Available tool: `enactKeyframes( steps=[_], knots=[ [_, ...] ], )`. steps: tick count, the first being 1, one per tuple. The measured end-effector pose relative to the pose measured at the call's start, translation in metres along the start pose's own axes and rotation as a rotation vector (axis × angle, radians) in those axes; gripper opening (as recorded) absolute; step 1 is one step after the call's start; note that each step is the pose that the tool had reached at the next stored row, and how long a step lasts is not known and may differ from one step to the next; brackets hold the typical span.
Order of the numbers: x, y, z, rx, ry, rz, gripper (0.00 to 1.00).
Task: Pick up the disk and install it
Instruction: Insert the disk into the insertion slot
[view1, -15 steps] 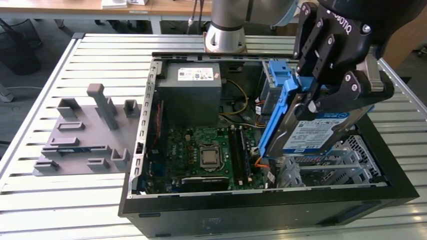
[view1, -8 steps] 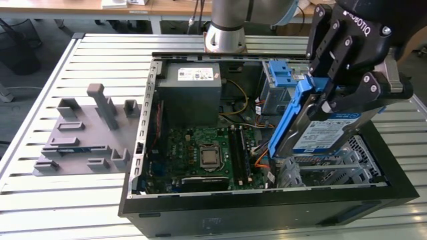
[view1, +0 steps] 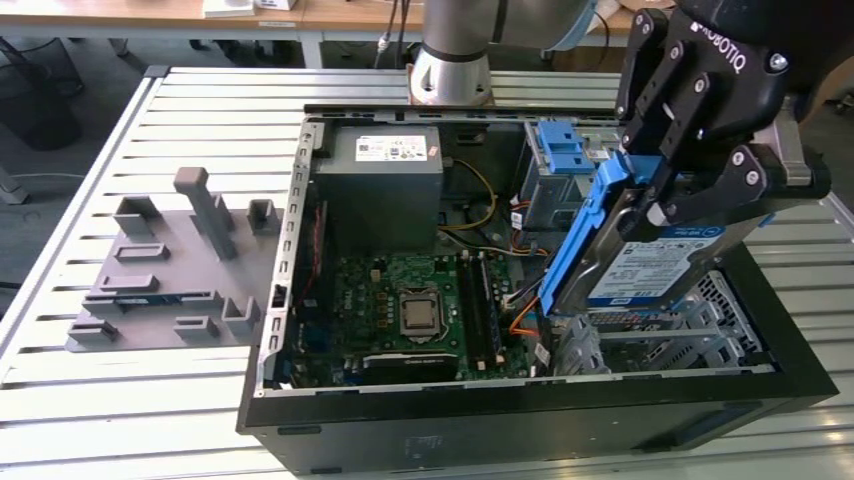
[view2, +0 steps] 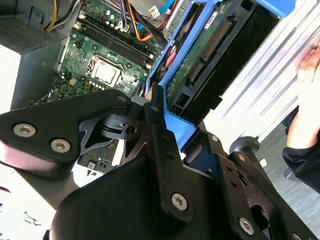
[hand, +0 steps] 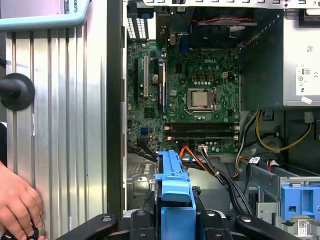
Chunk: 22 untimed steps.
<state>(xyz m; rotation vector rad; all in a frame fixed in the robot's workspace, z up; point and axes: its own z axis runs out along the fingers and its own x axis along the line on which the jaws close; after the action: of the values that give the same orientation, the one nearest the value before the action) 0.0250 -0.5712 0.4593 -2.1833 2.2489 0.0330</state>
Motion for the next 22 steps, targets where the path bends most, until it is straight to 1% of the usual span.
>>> enactKeyframes(
  steps=[10,19,22],
  knots=[
    [-0.0004,-0.0129,0.0009,0.0,0.0002,0.0,0.36],
    [-0.0005,-0.025,0.0037,0.0,0.0,0.0,0.36],
    [-0.0006,-0.0268,0.0041,0.0,0.0002,0.0,0.36]
  ],
)
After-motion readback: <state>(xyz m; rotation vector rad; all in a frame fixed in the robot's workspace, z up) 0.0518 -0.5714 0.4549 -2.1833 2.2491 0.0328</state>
